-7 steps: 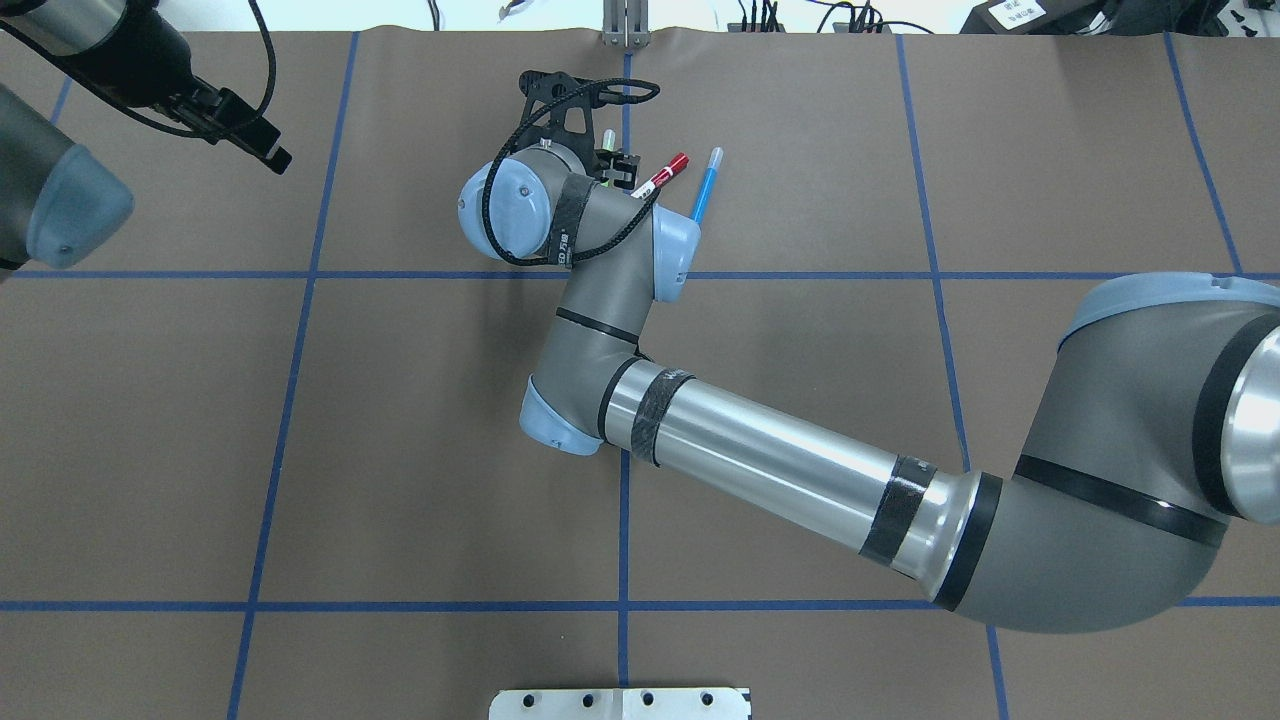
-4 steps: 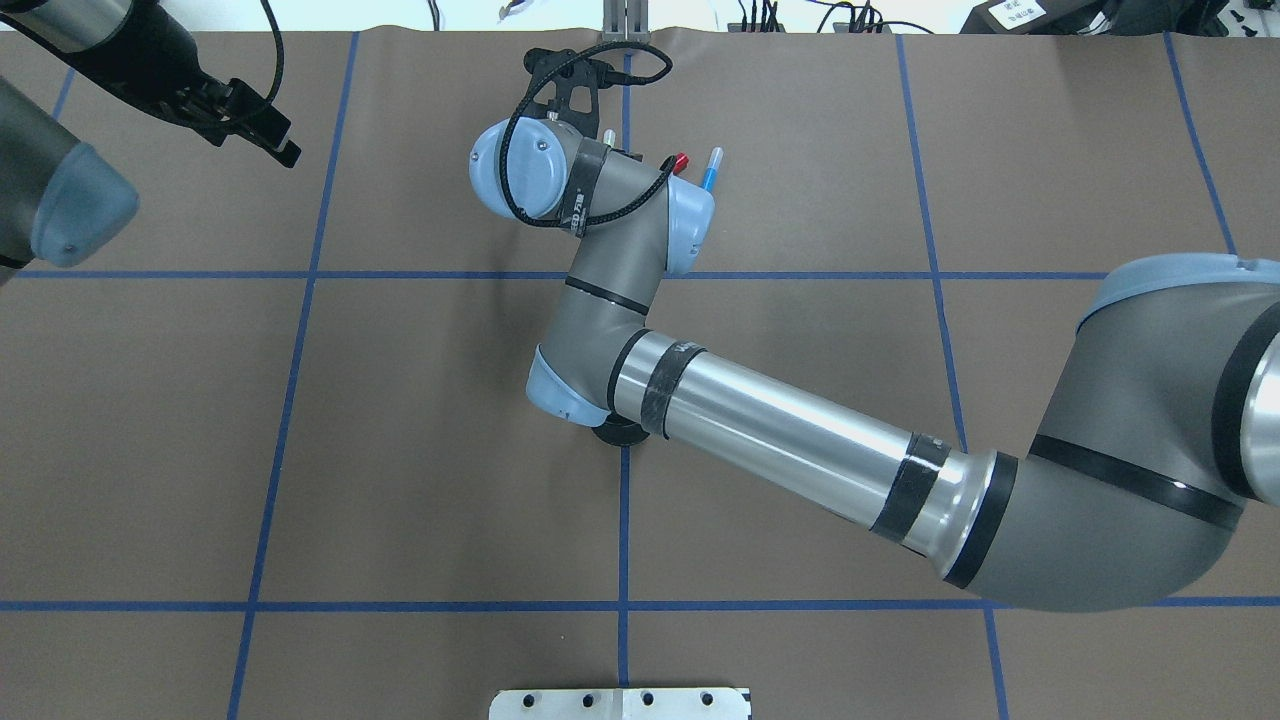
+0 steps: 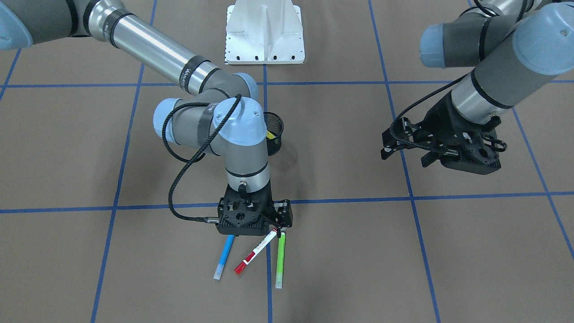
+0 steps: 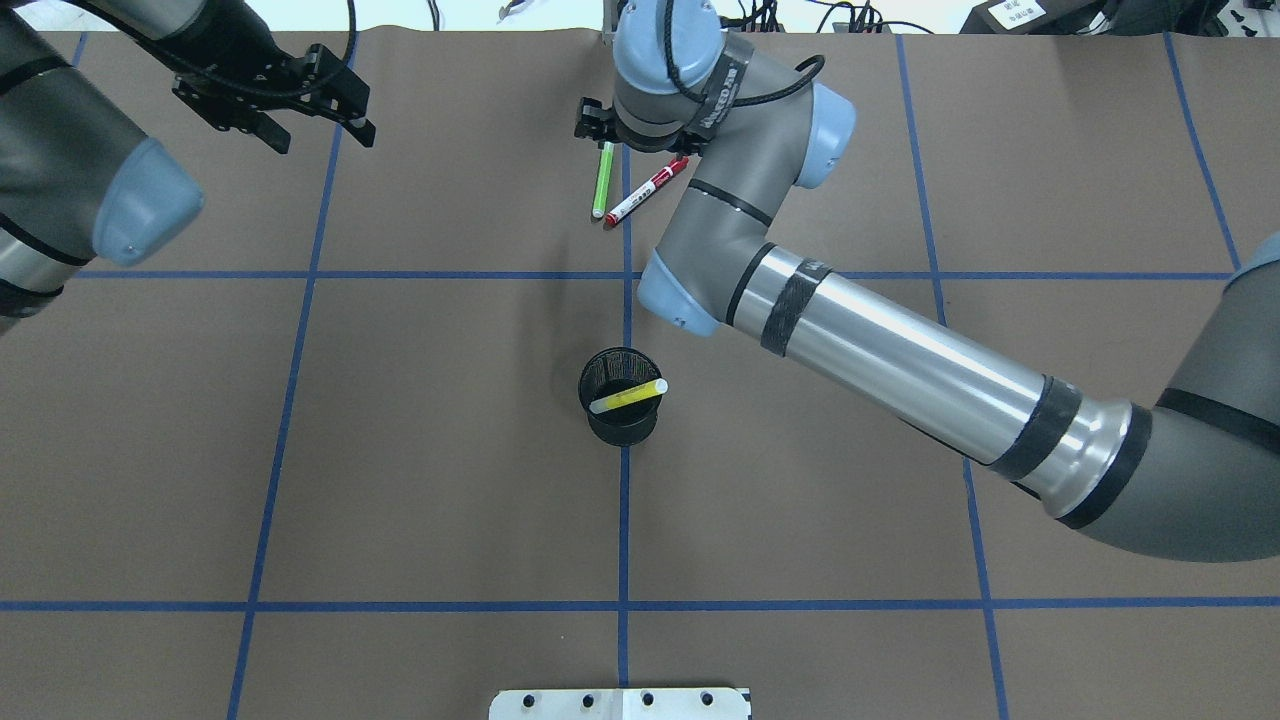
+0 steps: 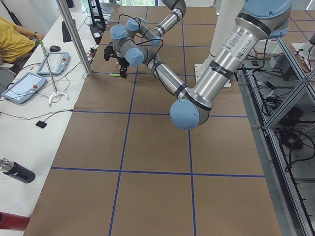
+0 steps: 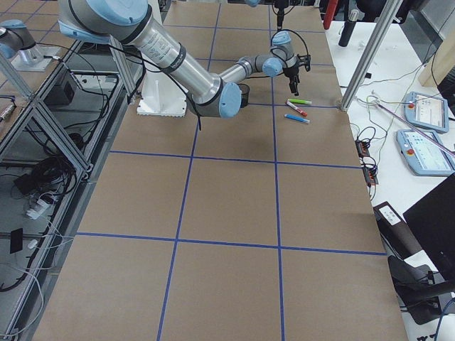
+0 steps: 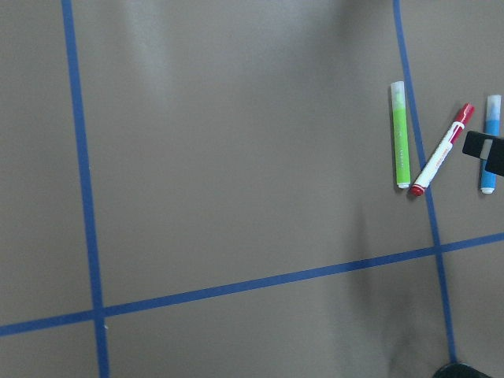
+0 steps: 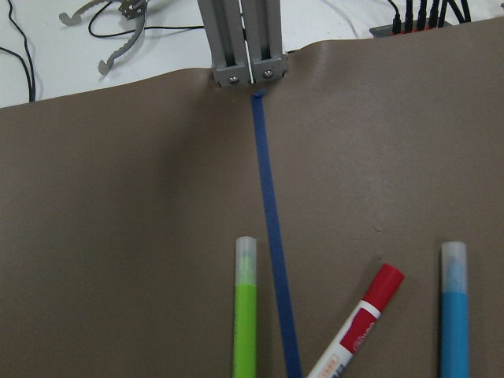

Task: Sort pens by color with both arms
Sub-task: 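Raise the right gripper away while the left arm reaches toward the cup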

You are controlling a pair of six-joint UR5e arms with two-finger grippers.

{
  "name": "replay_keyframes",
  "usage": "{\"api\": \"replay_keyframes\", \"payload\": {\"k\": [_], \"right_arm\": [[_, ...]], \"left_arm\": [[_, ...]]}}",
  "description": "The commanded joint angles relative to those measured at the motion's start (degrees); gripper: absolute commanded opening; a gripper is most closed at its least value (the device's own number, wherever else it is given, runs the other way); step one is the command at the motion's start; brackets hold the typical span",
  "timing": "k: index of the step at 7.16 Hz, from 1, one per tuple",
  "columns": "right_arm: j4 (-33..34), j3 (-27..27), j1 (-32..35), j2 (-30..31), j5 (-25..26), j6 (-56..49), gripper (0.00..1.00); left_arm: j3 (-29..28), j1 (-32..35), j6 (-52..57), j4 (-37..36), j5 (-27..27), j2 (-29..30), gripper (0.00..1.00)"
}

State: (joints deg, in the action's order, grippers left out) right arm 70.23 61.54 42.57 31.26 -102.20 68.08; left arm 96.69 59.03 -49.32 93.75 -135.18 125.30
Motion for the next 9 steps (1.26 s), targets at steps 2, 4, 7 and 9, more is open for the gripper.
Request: {"api": "replay_keyframes", "payload": {"k": [2, 4, 7, 9], "right_arm": [[8.7, 11.0, 7.4, 8.3, -15.7, -10.8, 0.99], [8.7, 16.7, 10.3, 15.2, -20.6, -17.6, 0.99], [8.7, 20.5, 12.4, 19.5, -23.2, -19.9, 0.99], [8.7, 20.6, 12.4, 20.2, -23.3, -19.9, 0.99]], "left_arm": [[-0.6, -6.6, -13.4, -5.6, 0.4, 6.7, 0.99], [-3.8, -10.6, -15.4, -17.6, 4.0, 15.8, 0.99], [-14.7, -18.4, -26.0, -17.9, 10.4, 25.6, 0.99], [-18.0, -23.1, -27.8, -17.9, 14.5, 27.0, 0.99]]}}
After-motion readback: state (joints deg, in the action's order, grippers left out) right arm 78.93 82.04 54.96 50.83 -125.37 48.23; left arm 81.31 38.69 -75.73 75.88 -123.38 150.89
